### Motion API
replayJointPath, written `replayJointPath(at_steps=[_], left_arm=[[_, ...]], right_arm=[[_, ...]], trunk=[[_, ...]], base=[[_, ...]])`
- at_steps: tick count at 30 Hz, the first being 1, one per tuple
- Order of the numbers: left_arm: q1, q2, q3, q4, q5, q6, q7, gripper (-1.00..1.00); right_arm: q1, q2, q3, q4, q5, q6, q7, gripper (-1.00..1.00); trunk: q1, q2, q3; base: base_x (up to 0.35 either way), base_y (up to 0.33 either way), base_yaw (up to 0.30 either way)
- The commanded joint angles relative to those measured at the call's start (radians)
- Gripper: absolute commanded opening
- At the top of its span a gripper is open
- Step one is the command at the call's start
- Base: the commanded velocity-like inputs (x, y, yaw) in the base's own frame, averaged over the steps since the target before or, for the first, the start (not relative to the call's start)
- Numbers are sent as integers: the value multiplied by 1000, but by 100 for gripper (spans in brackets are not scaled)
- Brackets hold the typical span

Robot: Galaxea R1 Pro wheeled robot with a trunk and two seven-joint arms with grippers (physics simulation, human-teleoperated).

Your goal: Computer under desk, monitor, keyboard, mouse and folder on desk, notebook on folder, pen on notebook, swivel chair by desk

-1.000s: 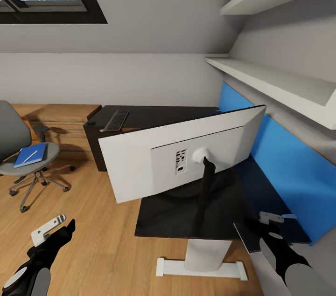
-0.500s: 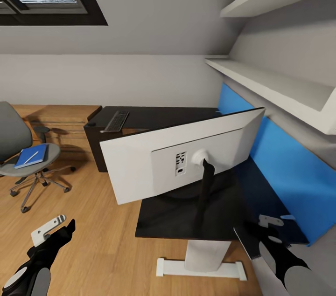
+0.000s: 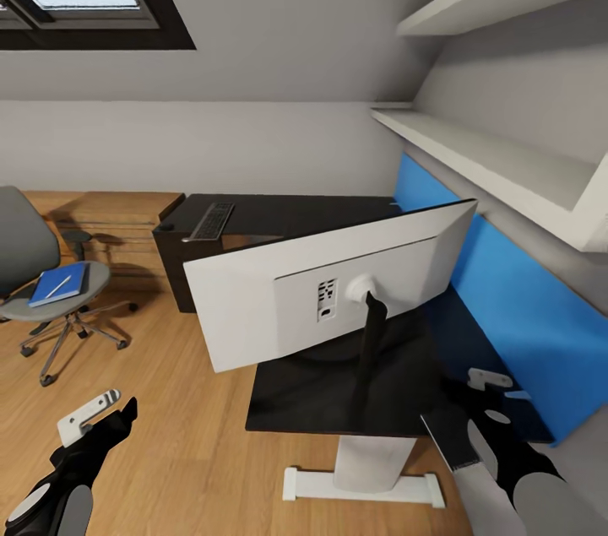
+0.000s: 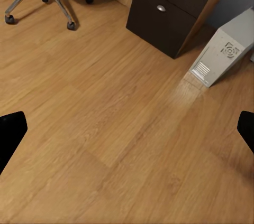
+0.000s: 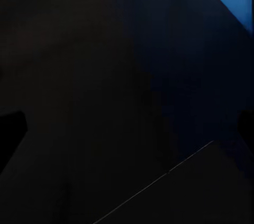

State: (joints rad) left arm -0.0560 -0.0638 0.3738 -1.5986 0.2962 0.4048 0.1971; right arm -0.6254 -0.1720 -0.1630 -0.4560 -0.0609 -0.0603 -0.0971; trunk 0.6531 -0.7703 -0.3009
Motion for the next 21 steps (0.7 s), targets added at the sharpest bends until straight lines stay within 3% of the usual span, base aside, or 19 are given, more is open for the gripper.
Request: replayJointPath(at_steps=[1, 7, 11, 19, 20, 21], left_arm=[[-1, -1, 1, -2, 11, 5, 5, 100], [-1, -1, 0, -1, 11, 5, 5, 100], [-1, -1, 0, -1, 11, 6, 5, 100], [-1, -1, 0, -1, 11, 6, 5, 100], [-1, -1, 0, -1, 11, 6, 5, 100], [-1, -7, -6, 4, 6, 6, 1, 100]], right_arm=[[0, 0, 0, -5, -7, -2, -1, 100], [8, 5, 0, -105, -7, 42, -1, 100], [52, 37, -2, -241, -5, 116, -1, 100], [225, 94, -1, -584, -6, 256, -1, 100], [267, 111, -1, -660, -6, 287, -1, 100], [271, 116, 5, -652, -12, 280, 5, 100]], trunk=[[-4, 6, 2], [-27, 48, 21], [-42, 76, 33], [-54, 97, 43], [-54, 97, 43], [-54, 97, 43]], base=[[0, 0, 0], [0, 0, 0], [0, 0, 0], [0, 0, 0], [0, 0, 0], [0, 0, 0]])
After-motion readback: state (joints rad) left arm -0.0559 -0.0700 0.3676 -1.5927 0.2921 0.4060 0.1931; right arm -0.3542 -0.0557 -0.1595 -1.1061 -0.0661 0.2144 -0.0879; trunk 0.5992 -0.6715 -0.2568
